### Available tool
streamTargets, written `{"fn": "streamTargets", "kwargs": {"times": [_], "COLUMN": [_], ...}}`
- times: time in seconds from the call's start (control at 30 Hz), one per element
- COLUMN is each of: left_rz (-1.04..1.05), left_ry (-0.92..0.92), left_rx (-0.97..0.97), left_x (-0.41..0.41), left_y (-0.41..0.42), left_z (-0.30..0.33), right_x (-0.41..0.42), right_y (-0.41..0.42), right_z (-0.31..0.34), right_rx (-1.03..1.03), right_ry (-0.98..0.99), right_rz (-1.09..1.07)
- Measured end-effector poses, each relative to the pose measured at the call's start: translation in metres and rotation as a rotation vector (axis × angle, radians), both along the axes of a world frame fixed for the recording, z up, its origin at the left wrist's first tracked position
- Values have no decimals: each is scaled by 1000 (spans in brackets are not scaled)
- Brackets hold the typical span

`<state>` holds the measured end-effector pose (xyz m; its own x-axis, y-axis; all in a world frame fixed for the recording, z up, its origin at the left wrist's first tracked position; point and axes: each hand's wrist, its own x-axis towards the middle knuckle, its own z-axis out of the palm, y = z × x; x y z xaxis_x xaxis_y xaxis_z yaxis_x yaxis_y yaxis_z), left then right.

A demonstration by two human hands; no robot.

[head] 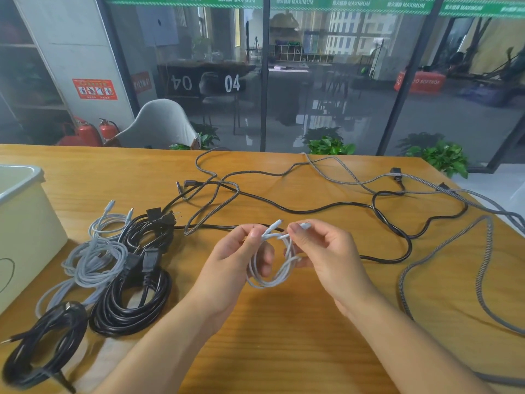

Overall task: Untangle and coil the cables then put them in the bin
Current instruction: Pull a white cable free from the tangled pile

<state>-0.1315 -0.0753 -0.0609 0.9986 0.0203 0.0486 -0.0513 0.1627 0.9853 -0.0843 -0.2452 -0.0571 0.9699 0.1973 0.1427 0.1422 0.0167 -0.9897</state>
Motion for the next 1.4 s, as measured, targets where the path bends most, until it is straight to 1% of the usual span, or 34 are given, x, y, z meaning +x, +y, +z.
{"fn": "streamTargets", "kwargs": {"times": [0.23, 0.4, 0.73, 0.9, 1.07, 1.23, 1.4], "left_rz": [27, 2, 38, -4, -38, -40, 10], "left_ry": [20, 33, 63, 15, 2, -9, 55], "left_rx": [27, 49, 38, 210, 305, 247, 157], "left_x": [1, 0, 3, 1, 0, -2, -3], "left_y": [2, 4, 11, 13, 12, 9, 4], "left_z": [1, 1, 4, 5, 5, 6, 10], "right_x": [8, 10, 10, 10, 11, 12, 11], "right_y": [-6, -7, -12, -14, -14, -13, -12], "right_z": [-5, -8, -3, -2, -3, -7, -8], "right_rx": [-47, -163, -88, -63, -68, -230, -332], "right_ry": [-41, -76, -254, -295, -300, -335, -425], "right_rz": [13, 78, -47, -115, -125, -100, -177]}}
